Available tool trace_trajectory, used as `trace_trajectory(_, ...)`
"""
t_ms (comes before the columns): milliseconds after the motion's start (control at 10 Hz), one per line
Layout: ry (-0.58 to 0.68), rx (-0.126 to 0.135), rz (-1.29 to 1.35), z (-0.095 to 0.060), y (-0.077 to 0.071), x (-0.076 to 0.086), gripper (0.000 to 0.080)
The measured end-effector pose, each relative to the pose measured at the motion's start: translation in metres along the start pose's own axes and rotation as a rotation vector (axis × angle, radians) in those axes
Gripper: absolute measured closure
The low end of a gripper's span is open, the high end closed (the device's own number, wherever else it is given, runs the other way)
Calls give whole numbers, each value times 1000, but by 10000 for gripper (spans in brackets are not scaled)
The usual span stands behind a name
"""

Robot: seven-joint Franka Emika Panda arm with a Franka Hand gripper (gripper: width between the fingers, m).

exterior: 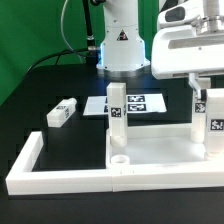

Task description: Assemble desk

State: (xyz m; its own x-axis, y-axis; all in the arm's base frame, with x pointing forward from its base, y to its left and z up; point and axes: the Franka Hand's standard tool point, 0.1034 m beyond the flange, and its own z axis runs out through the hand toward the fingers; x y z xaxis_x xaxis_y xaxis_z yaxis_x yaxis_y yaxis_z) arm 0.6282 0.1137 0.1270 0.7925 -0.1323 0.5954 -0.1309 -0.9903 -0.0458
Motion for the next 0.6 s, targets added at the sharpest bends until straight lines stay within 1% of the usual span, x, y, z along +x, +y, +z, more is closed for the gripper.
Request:
trace_trajectory(100, 0, -1, -3, 0, 0, 0, 245)
trace_trajectory(200, 0, -1, -5, 0, 1, 0, 245)
trace_trajectory(300, 0, -1, -11, 0, 1, 0, 165)
trace_trajectory(600, 0, -1, -23, 0, 1, 0, 151)
